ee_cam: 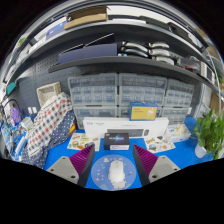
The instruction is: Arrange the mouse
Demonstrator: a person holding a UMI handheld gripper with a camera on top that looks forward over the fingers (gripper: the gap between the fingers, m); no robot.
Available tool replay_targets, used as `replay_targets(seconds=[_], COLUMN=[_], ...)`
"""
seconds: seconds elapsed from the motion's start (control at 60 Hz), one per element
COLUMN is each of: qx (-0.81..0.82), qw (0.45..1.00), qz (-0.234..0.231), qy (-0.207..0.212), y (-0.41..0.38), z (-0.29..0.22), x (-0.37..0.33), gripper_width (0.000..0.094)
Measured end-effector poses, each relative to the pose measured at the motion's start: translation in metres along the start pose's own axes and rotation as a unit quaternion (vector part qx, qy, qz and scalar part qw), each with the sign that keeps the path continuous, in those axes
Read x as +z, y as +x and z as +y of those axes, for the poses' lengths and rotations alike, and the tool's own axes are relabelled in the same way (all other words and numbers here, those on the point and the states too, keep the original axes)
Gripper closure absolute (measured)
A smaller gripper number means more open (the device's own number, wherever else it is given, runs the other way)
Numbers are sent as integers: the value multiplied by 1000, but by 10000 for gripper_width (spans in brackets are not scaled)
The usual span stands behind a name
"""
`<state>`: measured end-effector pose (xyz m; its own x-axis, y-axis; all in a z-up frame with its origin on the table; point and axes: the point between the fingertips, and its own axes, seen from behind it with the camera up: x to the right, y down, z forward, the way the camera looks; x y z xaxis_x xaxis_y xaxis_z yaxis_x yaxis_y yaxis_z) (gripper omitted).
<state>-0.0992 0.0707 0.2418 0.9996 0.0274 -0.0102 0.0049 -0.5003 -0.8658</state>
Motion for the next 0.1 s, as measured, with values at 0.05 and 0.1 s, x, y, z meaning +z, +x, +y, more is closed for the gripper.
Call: replay_targets(seconds=[0.05,0.1], qx=[2,1], qw=[1000,1000], qz=[-3,-4], qy=[-3,-5], y=[-4,-6], z=[4,7], x=[0,0], gripper_width=[175,173])
